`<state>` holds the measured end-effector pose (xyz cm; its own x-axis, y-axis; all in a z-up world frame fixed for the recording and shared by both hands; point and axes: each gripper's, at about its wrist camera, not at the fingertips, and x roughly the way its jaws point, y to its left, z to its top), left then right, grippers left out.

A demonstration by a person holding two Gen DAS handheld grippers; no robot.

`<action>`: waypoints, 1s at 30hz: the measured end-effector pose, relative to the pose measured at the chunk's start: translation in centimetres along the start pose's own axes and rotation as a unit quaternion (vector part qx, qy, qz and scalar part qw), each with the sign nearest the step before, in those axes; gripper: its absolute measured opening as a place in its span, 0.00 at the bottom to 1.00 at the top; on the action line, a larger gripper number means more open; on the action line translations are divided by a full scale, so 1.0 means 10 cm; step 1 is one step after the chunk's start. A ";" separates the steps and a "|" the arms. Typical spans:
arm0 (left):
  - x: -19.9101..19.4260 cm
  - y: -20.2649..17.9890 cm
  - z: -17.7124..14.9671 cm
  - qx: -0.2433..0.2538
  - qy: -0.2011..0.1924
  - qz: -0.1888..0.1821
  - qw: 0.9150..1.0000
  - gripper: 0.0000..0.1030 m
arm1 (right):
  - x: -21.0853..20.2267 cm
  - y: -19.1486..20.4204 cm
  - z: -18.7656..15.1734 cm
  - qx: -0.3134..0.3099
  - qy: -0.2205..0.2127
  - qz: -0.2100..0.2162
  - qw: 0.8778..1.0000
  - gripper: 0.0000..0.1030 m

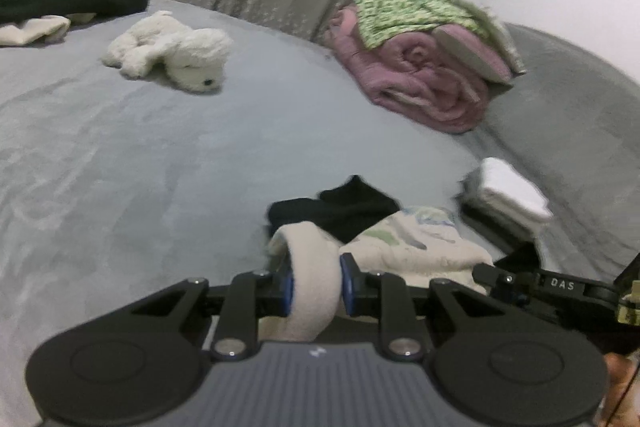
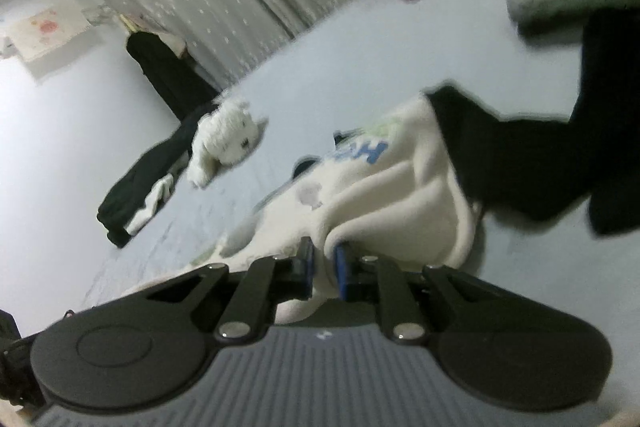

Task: Fold clothes

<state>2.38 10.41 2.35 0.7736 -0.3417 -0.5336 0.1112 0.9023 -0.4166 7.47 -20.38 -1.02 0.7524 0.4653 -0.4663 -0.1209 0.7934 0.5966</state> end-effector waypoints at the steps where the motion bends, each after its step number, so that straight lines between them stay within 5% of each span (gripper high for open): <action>1: -0.04 -0.01 -0.01 -0.002 -0.001 -0.010 1.000 0.22 | -0.07 0.02 0.01 -0.004 -0.009 0.001 1.000 0.14; 9: -0.01 -0.03 -0.05 -0.014 0.002 -0.047 0.999 0.22 | -0.35 -0.02 0.07 -0.008 -0.047 -0.002 0.999 0.14; 22: 0.62 0.36 0.05 -0.097 -0.007 -0.011 0.995 0.25 | 0.48 -0.06 0.26 -0.012 -0.030 -0.036 0.999 0.14; 30: 0.97 0.57 0.02 -0.121 -0.002 0.008 0.993 0.37 | 0.97 -0.23 0.20 -0.040 -0.007 -0.075 0.996 0.12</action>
<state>10.65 12.35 -5.03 0.7768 -0.3260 -0.5388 -0.0536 0.8183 -0.5724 16.35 -18.51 -5.59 0.7750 0.3334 -0.5368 -0.0570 0.8829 0.4660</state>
